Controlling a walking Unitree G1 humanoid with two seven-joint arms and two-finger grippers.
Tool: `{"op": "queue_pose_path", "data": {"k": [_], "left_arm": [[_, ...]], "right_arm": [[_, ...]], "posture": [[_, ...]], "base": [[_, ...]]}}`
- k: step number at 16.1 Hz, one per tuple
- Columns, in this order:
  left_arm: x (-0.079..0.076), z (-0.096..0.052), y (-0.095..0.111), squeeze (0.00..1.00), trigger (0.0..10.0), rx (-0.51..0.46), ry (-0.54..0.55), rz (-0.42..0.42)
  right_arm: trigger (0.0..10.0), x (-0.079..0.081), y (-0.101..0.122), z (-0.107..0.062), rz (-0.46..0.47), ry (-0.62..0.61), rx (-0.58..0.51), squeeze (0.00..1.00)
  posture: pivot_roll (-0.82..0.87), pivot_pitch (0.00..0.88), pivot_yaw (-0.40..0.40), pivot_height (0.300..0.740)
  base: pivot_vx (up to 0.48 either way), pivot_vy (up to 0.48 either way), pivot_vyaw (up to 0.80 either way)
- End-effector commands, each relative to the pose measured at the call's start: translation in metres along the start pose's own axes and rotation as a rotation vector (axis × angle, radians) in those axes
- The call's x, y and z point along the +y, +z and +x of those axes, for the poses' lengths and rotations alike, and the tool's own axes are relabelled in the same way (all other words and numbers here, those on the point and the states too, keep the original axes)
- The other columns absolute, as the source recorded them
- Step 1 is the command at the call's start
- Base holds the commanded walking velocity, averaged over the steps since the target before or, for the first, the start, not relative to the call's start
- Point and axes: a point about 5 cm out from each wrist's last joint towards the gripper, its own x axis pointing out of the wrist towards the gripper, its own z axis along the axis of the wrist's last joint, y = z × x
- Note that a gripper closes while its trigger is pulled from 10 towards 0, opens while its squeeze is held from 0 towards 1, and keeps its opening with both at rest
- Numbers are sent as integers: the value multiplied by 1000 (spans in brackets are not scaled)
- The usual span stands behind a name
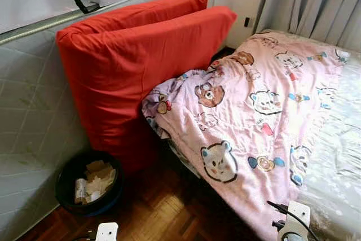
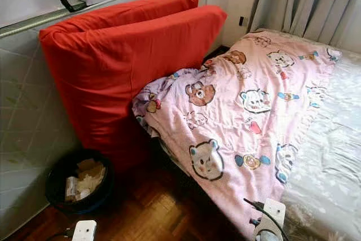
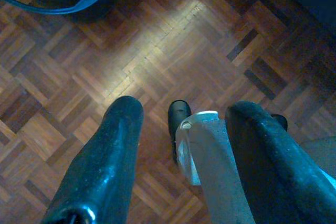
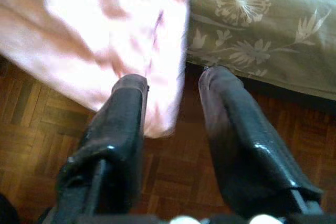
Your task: Clean up the room
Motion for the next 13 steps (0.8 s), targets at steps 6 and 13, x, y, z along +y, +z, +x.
{"op": "queue_pose_path", "data": {"k": [6, 13], "left_arm": [[3, 0, -2, 0, 10000, 21, 5, 14], [1, 1, 0, 0, 10000, 16, 9, 3]], "right_arm": [[10000, 8, -4, -2, 35, 98, -6, 0], [10000, 30, -23, -10, -123, 262, 32, 0]], "posture": [[25, 12, -9, 740], [20, 3, -16, 740]], "base": [[0, 0, 0], [0, 0, 0]]}}
